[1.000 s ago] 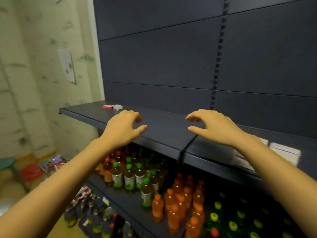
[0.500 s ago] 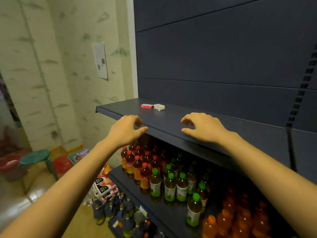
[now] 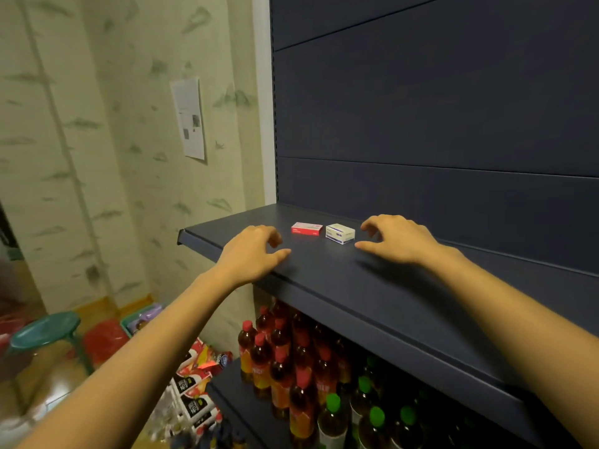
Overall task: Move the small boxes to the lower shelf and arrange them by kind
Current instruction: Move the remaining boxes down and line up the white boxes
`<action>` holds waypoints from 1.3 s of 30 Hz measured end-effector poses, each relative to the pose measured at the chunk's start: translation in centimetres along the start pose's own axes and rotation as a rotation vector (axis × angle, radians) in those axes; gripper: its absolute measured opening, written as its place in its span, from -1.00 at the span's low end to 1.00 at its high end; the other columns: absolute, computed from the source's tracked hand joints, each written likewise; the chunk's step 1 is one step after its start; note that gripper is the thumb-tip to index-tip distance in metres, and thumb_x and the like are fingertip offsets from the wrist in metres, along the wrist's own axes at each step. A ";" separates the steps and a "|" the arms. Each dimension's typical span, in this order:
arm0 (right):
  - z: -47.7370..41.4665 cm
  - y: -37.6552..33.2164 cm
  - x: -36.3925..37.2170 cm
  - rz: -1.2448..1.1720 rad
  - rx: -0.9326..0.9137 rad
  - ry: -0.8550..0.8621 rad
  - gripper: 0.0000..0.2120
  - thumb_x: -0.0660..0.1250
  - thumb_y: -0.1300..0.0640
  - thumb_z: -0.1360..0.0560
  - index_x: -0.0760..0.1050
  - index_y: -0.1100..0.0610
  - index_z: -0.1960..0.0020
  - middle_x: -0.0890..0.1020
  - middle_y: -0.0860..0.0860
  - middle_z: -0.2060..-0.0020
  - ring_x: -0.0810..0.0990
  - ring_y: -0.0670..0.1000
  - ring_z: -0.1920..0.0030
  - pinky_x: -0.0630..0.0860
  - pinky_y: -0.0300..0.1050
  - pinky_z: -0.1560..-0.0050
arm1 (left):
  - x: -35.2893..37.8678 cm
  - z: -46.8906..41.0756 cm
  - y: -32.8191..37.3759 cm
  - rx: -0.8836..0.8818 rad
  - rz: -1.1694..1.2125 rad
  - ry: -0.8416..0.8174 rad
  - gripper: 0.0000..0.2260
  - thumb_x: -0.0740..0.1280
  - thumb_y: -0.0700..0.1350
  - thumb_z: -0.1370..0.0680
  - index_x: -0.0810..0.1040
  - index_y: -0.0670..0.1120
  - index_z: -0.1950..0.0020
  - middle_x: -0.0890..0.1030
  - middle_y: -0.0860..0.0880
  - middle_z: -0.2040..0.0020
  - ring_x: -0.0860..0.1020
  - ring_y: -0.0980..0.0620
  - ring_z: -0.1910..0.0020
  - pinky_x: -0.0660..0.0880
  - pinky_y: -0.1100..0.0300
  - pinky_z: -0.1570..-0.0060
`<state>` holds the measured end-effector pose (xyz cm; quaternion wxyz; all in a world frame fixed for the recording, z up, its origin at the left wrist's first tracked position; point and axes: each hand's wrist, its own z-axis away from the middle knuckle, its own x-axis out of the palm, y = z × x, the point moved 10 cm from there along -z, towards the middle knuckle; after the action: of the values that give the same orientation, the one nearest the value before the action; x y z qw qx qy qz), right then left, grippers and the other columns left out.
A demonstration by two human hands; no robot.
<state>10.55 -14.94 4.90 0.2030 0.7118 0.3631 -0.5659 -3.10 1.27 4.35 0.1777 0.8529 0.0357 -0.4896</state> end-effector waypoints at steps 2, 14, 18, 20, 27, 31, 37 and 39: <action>-2.1 -0.1 1.3 0.014 0.036 -0.017 -0.49 0.25 -0.22 -0.47 0.37 0.04 -0.31 0.48 0.00 -0.27 0.48 0.08 -0.21 0.44 0.05 -0.10 | 0.7 -1.7 -1.5 0.010 0.009 -0.010 -0.70 0.28 0.06 -0.51 0.52 -0.10 -0.13 0.57 -0.04 -0.12 0.44 0.10 0.04 0.38 0.21 0.06; -9.1 1.5 6.7 0.009 0.321 -0.101 -0.45 0.30 -0.23 -0.43 0.35 0.12 -0.25 0.49 0.06 -0.22 0.49 0.10 -0.17 0.38 -0.05 0.04 | 4.2 -11.4 -6.2 0.196 0.079 -0.085 -0.69 0.30 0.08 -0.50 0.51 -0.09 -0.12 0.57 -0.03 -0.11 0.45 0.08 0.02 0.41 0.18 0.04; -9.0 2.0 6.9 -0.014 0.411 -0.095 -0.56 0.32 -0.14 -0.44 0.36 0.09 -0.20 0.52 0.05 -0.18 0.51 0.08 -0.14 0.39 -0.06 0.05 | 5.9 -14.2 -6.3 0.279 0.110 -0.156 -0.68 0.31 0.07 -0.50 0.50 -0.10 -0.15 0.56 -0.05 -0.13 0.49 -0.01 -0.10 0.46 0.08 -0.09; -8.6 2.3 6.3 -0.055 0.451 -0.063 -0.57 0.34 -0.12 -0.44 0.37 0.08 -0.19 0.51 0.04 -0.16 0.51 0.07 -0.12 0.41 -0.06 0.02 | 7.0 -15.2 -6.2 0.315 0.156 -0.204 -0.68 0.33 0.04 -0.49 0.49 -0.11 -0.16 0.55 -0.05 -0.13 0.49 -0.02 -0.11 0.46 0.09 -0.10; -4.9 2.3 3.9 -0.197 0.525 0.073 -0.61 0.39 -0.11 -0.42 0.39 0.02 -0.14 0.56 -0.06 -0.06 0.55 -0.04 -0.01 0.53 0.01 -0.06 | 10.8 -17.5 -6.0 0.332 0.388 -0.444 -0.43 0.43 -0.02 -0.43 0.34 -0.15 -0.37 0.44 -0.10 -0.34 0.46 -0.02 -0.23 0.38 0.19 -0.19; -2.2 2.1 3.0 -0.243 0.568 0.132 -0.64 0.40 -0.11 -0.40 0.40 0.00 -0.11 0.58 -0.09 -0.03 0.57 -0.05 -0.01 0.52 0.06 -0.11 | 13.2 -18.4 -6.0 0.315 0.368 -0.583 -0.38 0.46 -0.05 -0.40 0.32 -0.14 -0.39 0.44 -0.11 -0.33 0.48 -0.04 -0.18 0.38 0.17 -0.18; 2.1 2.6 1.8 -0.234 0.623 0.167 -0.64 0.40 -0.09 -0.41 0.41 0.01 -0.12 0.58 -0.07 -0.07 0.57 -0.04 -0.03 0.52 0.09 -0.12 | 12.3 -18.6 -3.7 0.443 0.318 -0.469 -0.70 0.46 -0.08 -0.40 0.56 -0.14 -0.08 0.55 -0.06 -0.02 0.48 0.07 0.12 0.38 0.25 0.14; 3.7 2.9 0.9 -0.228 0.635 0.192 -0.64 0.40 -0.09 -0.40 0.42 0.01 -0.12 0.59 -0.07 -0.05 0.58 -0.04 -0.01 0.52 0.09 -0.11 | 10.7 -18.2 -1.9 0.477 0.346 -0.371 -0.69 0.48 -0.08 -0.38 0.57 -0.14 -0.07 0.53 -0.04 0.02 0.47 0.04 0.12 0.37 0.22 0.11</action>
<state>10.38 -19.15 2.67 -0.1284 0.7442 0.2636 -0.6002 17.02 7.98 3.09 0.0571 0.7602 -0.2577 -0.5937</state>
